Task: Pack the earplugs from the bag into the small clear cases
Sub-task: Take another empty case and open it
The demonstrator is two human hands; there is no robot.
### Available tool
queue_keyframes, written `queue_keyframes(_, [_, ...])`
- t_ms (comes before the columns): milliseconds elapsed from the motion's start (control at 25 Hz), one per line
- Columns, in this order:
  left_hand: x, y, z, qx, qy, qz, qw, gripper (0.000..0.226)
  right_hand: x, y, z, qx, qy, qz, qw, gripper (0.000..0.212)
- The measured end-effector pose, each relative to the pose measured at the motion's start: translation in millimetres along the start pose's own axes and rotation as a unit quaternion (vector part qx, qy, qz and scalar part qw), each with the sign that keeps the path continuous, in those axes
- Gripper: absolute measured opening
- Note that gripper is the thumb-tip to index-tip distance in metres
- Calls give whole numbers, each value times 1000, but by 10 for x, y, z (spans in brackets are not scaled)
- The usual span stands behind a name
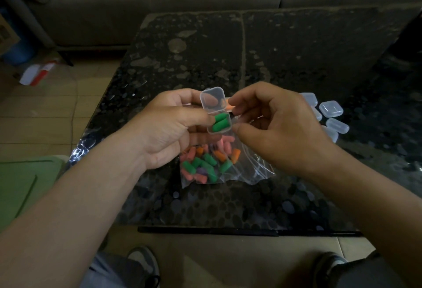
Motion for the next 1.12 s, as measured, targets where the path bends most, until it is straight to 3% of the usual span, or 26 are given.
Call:
queue_keyframes(160, [-11,-16,-8,4,-1,-2,1000,25,15,13,-15,35,-16,-22,999,31])
queue_keyframes(360, [-17,-61,-5,1,1,-28,1000,40,21,-2,-10,75,-43,19,996,14])
queue_keyframes(520, [-9,-67,0,-24,17,-50,998,44,9,-48,12,102,-46,60,992,14])
queue_keyframes(760, [10,-5,-31,-180,127,7,975,8,-12,-84,14,99,-18,64,993,24])
queue_keyframes(840, [15,12,-19,-203,158,1,966,10,-14,-68,15,107,-24,45,993,33])
queue_keyframes(1120, [75,43,-18,-391,354,34,849,25,-19,-56,21,142,-49,26,988,21])
Point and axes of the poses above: each hand's wrist, its own x-axis away from the middle knuckle, its own y-axis out of the palm, z = x × y, the point moved 3 cm from there along -x, towards the middle knuckle, and after that the axes turned 5 degrees about -z, right-handed, at the moved point
